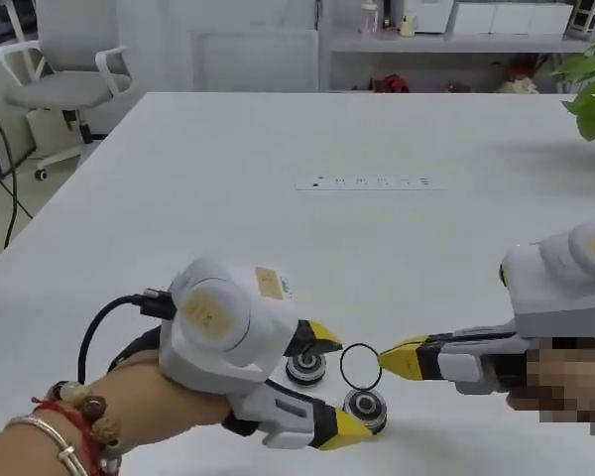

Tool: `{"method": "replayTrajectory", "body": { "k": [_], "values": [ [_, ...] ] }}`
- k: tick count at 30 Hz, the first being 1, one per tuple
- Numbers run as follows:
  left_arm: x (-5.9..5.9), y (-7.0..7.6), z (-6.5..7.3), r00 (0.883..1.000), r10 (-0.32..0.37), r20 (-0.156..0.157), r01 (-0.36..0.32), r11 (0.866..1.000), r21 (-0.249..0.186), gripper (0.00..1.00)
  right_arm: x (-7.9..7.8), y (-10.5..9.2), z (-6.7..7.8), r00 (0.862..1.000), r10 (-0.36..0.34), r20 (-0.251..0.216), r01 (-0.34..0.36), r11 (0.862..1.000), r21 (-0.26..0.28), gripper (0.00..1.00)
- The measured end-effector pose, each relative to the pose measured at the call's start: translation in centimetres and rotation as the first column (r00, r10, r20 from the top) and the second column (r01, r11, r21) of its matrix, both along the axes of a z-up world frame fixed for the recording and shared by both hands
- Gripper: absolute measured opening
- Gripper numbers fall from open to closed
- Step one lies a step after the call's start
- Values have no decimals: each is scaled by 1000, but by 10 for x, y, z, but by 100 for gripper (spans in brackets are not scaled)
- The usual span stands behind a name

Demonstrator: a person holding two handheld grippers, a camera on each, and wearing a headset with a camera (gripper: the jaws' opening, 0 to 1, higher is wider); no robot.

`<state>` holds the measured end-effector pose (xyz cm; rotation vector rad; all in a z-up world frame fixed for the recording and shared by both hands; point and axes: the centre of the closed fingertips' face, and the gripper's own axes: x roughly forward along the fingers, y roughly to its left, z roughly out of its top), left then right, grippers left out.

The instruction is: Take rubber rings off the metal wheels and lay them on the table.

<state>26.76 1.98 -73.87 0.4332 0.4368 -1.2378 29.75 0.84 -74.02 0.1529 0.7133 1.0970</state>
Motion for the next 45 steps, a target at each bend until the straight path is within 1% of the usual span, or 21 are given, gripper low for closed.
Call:
{"method": "replayTrajectory", "body": {
  "k": [2,4,6,8,12,16,18,21,23,25,29,32,35,38,41,43,45],
  "values": [
    [-1,2,4,1000,-6,10,6,1000,8,54,0,1,3,1000,-5,0,5,1000,13,0],
    [-1,5,8,1000,-3,13,3,1000,8,57,0,1,6,1000,-8,0,8,1000,22,0],
    [-2,8,14,1000,14,1,-14,1000,-12,61,-1,2,8,1000,-10,1,10,999,30,0],
    [-3,12,19,1000,23,-2,-23,999,-30,66,-2,2,10,1000,-11,1,11,999,38,0],
    [-5,20,26,999,50,-6,-51,997,-51,76,-2,3,14,1000,-14,3,14,999,52,0],
    [-5,34,32,995,99,-15,-100,992,-76,85,-3,6,19,1000,-14,-7,14,997,76,0],
    [-5,41,33,992,126,-30,-128,988,-88,90,-3,6,21,1000,-14,-2,14,997,79,0],
    [-8,50,35,988,151,-45,-155,983,-101,98,-3,7,26,1000,-19,-8,20,994,104,0],
    [-10,56,37,986,160,-46,-164,981,-108,98,-3,7,28,1000,-23,-2,23,994,104,0],
    [-12,61,38,984,173,-44,-177,978,-112,98,-2,6,30,1000,-27,-6,28,993,114,0],
    [-13,72,39,976,212,-51,-218,966,-138,100,-4,7,32,1000,-28,-9,29,992,122,0],
    [-16,78,39,970,234,-63,-241,957,-163,100,-6,9,27,1000,-21,-22,23,993,120,0],
    [-15,88,39,957,280,-75,-289,938,-192,100,-8,12,22,999,-12,-37,16,993,118,0],
    [-17,94,40,949,303,-91,-316,923,-221,100,-14,15,14,998,12,-54,-6,995,98,0],
    [-20,101,37,940,329,-93,-341,912,-227,100,-18,18,9,998,26,-64,-20,996,89,0],
    [-21,104,35,937,337,-95,-350,909,-228,100,-21,20,6,997,39,-73,-33,996,78,0],
    [-22,107,33,932,347,-104,-361,905,-224,100,-23,22,3,996,47,-77,-41,997,70,0]
  ]
}}
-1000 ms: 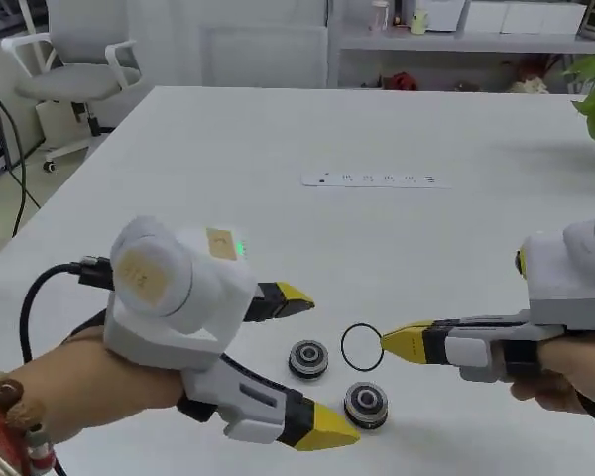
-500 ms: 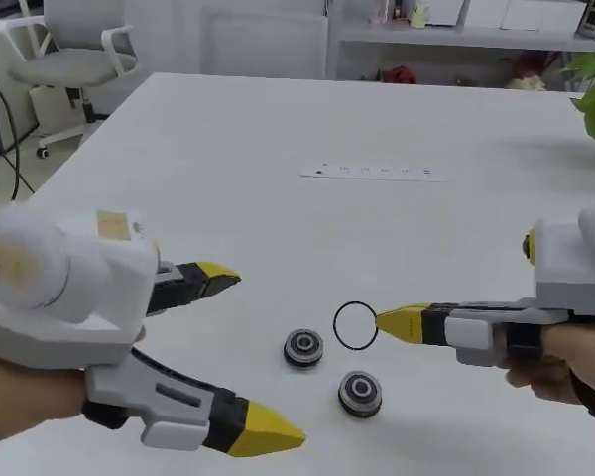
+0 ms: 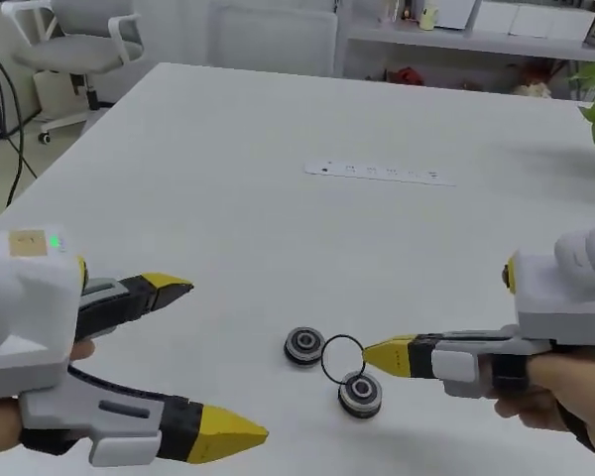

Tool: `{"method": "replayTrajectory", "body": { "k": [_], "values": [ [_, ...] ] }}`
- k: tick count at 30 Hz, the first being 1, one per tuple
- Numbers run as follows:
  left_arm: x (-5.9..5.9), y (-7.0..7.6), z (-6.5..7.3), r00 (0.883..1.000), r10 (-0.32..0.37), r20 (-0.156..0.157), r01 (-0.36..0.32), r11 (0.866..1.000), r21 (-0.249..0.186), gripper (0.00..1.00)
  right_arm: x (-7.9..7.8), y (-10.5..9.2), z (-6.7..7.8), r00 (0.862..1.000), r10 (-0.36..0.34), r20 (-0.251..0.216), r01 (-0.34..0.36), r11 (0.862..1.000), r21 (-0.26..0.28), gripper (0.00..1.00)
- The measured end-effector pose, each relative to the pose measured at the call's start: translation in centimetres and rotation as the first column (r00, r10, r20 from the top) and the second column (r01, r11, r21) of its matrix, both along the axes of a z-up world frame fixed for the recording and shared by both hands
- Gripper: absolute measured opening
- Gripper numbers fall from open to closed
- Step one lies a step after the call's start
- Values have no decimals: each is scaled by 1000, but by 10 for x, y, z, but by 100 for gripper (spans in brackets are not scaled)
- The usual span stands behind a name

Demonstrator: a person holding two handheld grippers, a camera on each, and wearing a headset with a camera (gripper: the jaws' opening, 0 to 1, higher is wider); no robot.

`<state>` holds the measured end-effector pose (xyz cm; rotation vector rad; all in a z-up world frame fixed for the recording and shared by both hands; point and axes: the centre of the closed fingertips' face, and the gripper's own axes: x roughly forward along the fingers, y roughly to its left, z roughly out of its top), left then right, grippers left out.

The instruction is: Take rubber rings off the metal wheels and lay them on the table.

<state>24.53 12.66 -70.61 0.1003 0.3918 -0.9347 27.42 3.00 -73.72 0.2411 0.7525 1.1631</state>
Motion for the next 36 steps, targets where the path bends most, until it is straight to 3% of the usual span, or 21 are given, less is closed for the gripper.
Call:
{"method": "replayTrajectory", "body": {
  "k": [14,18,27,36],
  "values": [
    [-4,7,-10,1000,21,-24,-20,1000,5,100,-13,15,-13,998,46,-37,-46,999,-21,0],
    [-5,8,-12,999,20,-31,-20,1000,3,100,-13,18,-17,996,30,-80,-30,1000,2,0],
    [-5,8,-12,999,15,-38,-15,1000,1,100,-14,27,-28,995,69,-68,-73,996,-57,0],
    [-4,10,-10,999,8,-34,-8,1000,0,100,-8,37,-34,996,60,-58,-66,994,-92,0]
  ]
}}
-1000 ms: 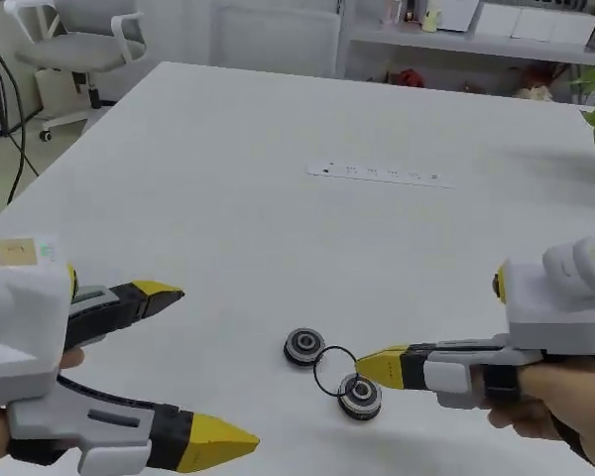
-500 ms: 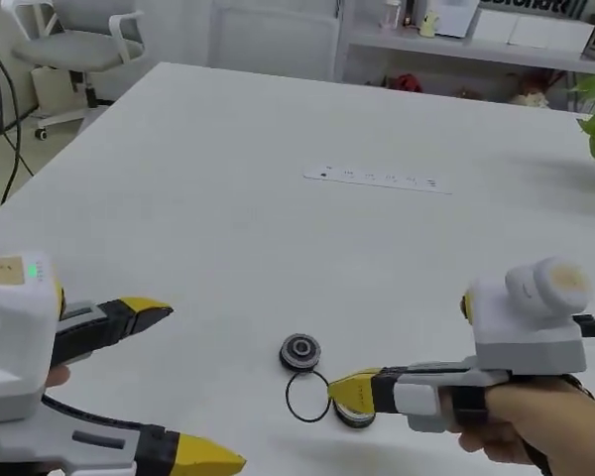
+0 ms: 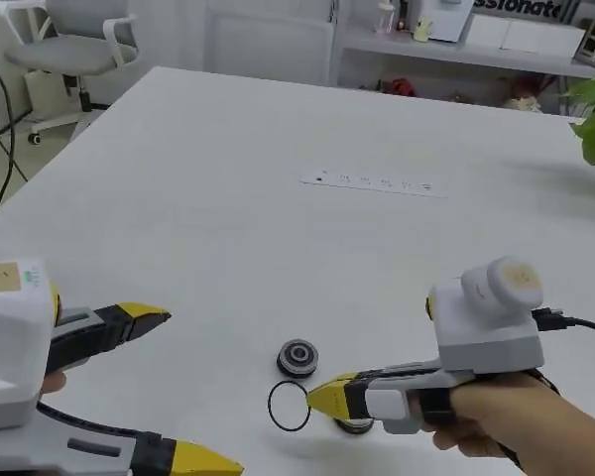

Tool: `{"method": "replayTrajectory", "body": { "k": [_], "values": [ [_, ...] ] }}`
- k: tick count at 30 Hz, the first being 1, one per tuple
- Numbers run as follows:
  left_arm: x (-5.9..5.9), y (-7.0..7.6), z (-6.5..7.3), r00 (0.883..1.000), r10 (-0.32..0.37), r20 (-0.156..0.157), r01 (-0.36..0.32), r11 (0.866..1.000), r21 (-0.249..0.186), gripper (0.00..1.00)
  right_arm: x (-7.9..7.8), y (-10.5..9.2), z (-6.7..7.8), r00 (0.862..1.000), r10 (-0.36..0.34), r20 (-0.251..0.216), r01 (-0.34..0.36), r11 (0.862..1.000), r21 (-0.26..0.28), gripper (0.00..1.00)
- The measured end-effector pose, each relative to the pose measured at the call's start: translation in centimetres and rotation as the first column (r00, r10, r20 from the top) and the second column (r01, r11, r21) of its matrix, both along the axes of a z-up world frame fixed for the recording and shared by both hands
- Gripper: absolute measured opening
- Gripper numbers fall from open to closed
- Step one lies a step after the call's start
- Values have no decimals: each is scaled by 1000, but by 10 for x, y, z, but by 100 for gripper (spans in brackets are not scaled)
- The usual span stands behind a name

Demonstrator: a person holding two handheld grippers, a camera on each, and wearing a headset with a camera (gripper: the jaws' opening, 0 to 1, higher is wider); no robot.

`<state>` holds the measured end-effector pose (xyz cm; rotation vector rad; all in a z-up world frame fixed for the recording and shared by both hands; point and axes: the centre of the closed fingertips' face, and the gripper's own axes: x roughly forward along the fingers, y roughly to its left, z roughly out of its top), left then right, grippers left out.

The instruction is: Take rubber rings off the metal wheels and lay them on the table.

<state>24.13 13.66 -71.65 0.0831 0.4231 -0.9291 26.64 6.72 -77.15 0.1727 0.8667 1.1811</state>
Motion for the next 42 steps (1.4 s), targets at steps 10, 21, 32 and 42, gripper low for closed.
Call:
{"method": "replayTrajectory", "body": {
  "k": [10,21,32,42],
  "values": [
    [0,3,-4,1000,6,-8,-6,1000,0,100,3,-7,-19,999,-11,41,14,997,-74,0],
    [-3,4,-9,1000,13,-22,-13,1000,10,100,3,-9,-25,993,35,116,-20,993,-120,4],
    [-4,6,-7,1000,20,-20,-20,1000,17,99,7,-14,-14,975,82,208,-53,989,-139,8],
    [-2,3,1,1000,-2,-3,2,999,41,99,24,-28,8,957,55,286,-22,993,-117,10]
  ]
}}
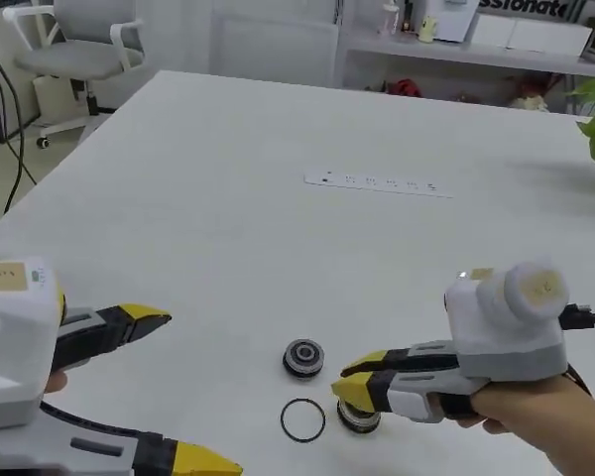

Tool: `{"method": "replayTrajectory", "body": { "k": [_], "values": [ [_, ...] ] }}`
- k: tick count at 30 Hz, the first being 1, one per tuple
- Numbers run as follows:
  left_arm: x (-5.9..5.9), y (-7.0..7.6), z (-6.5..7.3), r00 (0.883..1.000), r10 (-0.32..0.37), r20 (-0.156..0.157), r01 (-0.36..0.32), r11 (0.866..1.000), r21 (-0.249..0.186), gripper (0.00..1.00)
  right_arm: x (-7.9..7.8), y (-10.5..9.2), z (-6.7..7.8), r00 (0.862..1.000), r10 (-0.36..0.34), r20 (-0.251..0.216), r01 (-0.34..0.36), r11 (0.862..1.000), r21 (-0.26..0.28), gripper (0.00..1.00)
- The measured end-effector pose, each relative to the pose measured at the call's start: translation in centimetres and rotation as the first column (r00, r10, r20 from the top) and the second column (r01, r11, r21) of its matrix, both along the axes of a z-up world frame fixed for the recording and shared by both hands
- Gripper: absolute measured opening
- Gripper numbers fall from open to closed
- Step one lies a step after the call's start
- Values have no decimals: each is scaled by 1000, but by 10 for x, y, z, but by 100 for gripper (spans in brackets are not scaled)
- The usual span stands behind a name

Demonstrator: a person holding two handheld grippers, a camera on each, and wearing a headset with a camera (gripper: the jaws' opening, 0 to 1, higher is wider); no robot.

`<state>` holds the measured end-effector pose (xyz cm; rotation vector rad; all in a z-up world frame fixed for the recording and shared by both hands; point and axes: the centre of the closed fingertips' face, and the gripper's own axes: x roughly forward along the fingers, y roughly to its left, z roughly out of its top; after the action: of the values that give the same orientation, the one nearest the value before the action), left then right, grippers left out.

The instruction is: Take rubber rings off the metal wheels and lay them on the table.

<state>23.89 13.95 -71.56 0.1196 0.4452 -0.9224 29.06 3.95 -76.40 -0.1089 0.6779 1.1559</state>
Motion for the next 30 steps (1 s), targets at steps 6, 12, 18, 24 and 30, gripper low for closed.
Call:
{"method": "replayTrajectory", "body": {
  "k": [6,12,18,24,30],
  "values": [
    [3,0,10,1000,-24,19,23,999,35,100,0,-4,5,1000,22,19,-22,1000,-2,11],
    [7,-9,27,997,-69,45,66,996,55,100,1,-9,11,997,58,42,-57,998,-9,15],
    [12,-24,36,992,-109,65,104,992,70,99,7,-20,15,996,59,65,-57,998,-19,16],
    [20,-41,46,991,-114,74,109,991,78,99,10,-26,22,996,43,81,-42,999,-5,18],
    [32,-66,55,992,-91,84,87,995,57,99,4,-25,24,991,100,94,-101,995,5,19]
  ]
}}
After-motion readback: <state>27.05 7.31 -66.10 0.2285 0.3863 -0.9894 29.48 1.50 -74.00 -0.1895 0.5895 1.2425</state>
